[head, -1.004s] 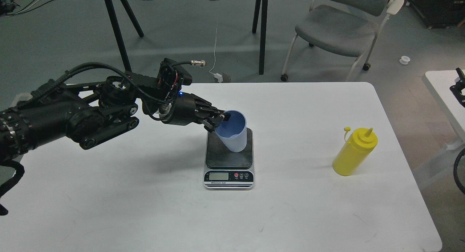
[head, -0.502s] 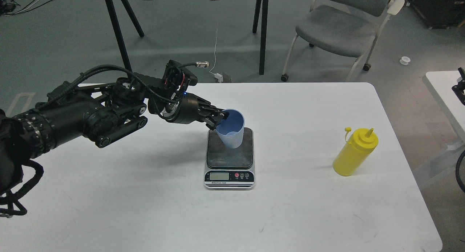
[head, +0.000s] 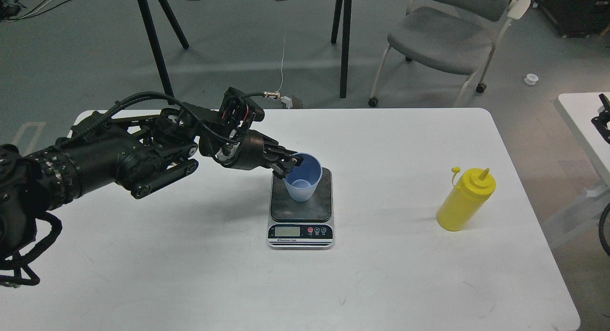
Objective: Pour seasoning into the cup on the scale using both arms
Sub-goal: 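Lift the blue cup and set it on the scale with left gripper, then open the left gripper and withdraw it from the cup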
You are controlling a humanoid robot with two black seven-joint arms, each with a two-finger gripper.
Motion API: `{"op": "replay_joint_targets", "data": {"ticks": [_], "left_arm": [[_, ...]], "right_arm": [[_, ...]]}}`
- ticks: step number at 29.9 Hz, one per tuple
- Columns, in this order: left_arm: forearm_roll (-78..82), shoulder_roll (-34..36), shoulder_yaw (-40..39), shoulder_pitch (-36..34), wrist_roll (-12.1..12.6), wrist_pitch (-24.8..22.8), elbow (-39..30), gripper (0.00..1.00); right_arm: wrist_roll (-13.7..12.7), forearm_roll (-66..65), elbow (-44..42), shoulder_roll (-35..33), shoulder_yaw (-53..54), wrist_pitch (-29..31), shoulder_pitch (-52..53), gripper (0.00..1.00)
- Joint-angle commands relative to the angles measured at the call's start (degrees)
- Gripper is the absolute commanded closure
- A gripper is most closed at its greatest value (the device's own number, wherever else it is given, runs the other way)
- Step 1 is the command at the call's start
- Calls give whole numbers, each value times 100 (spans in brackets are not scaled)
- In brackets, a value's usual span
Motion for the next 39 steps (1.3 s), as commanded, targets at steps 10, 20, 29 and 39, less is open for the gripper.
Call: {"op": "replay_joint_targets", "data": {"ticks": [10,20,29,39], "left_arm": [[-2155,344,-213,-416,-13,85,-9,12],[-5749,433,-1681,-277,-13,-12,447,1],[-9466,793,-2568,101,53,-617,544,1],[-10692,758,-4432,1384,871,-970,711,1]], "right_arm": [[-18,280,516,-557,3,0,-879,0],[26,1554,2378,-865,12,0,-3147,0],[474,1564,3944,-821,-23,0,-4141,0],[465,1433,4024,57,-103,0,-4194,0]]}}
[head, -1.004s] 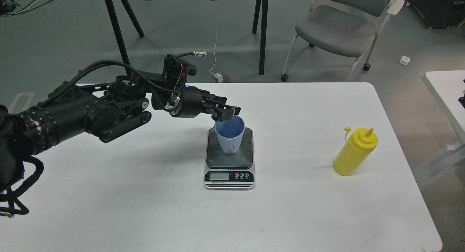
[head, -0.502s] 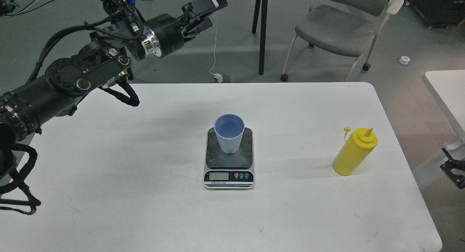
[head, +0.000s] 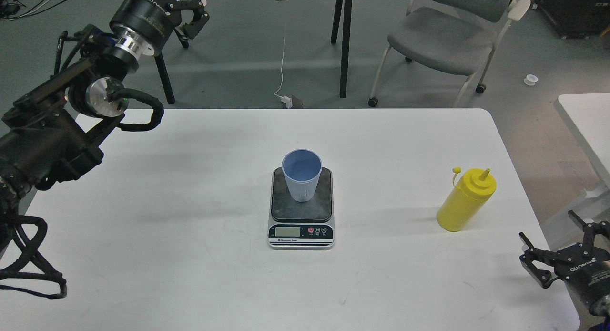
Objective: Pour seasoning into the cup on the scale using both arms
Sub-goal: 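Open the left gripper and withdraw it from the cup, then move the right gripper to the yellow squeeze bottle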
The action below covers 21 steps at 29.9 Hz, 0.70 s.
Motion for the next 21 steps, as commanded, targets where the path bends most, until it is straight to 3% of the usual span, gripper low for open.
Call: {"op": "replay_joint_targets", "data": {"ticks": [1,21], "left_arm": [[-39,-34,-496,386,92,-8,15,1],[40,-25,-435,527,101,-8,23,1]], "right_arm": [[-4,-94,1,393,1,0,9,0],[-66,-560,-490,1440,37,0,624,0]]}}
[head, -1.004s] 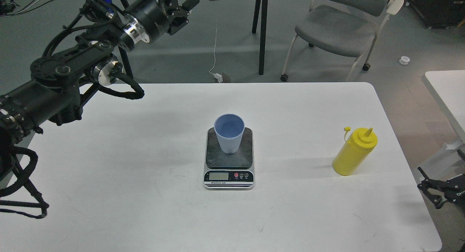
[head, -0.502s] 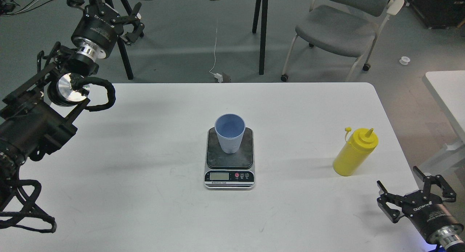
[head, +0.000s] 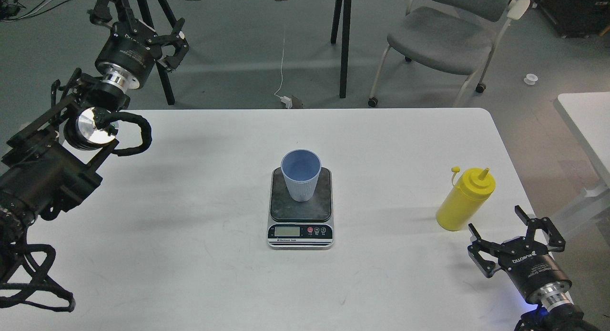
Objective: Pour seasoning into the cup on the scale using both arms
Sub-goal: 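Move the right gripper to the yellow squeeze bottle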
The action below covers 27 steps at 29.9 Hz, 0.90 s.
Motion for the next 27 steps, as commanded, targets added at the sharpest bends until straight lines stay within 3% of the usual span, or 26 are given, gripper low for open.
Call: {"op": "replay_joint_targets", "data": {"ticks": [1,27], "left_arm": [[2,42,43,3,0,1,-1,1],[19,165,157,-32,17,54,-54,1]], "right_arm": [[-15,-23,-175,181,-13,0,101,0],[-32,-164,-1124,946,-13,0,752,0]]}}
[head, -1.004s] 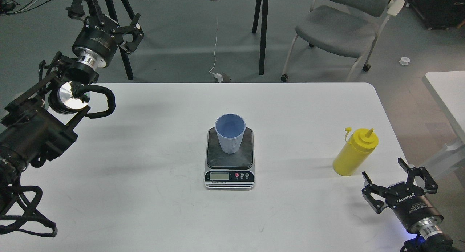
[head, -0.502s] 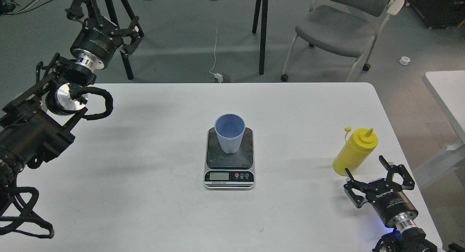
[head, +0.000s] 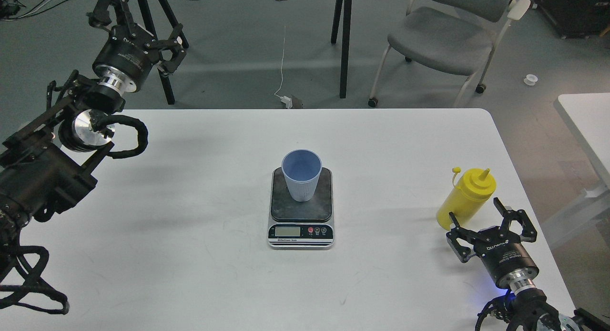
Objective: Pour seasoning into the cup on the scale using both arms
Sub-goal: 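Move the right gripper to the yellow squeeze bottle, then grasp the yellow bottle and lift it above the cup, right gripper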
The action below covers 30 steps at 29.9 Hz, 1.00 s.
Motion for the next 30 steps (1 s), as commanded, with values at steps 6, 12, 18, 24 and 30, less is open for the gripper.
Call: {"op": "replay_joint_targets", "data": {"ticks": [6,12,18,24,30], "left_arm": [[-8,142,0,-9,3,1,-22,1],[1,151,0,0,3,-8,-31,1],[1,151,0,-8,3,1,-31,1],[1,160,0,-8,3,1,-31,1],[1,151,0,-8,3,1,-31,1]], "right_arm": [[-3,-9,-313,201,-24,0,329,0],[-3,-79,-586,447,-59,0,558,0],[6,-88,-779,632,-59,0,725,0],[68,-96,-990,763,-24,0,848,2],[85,-97,-973,790,3,0,848,16]]}}
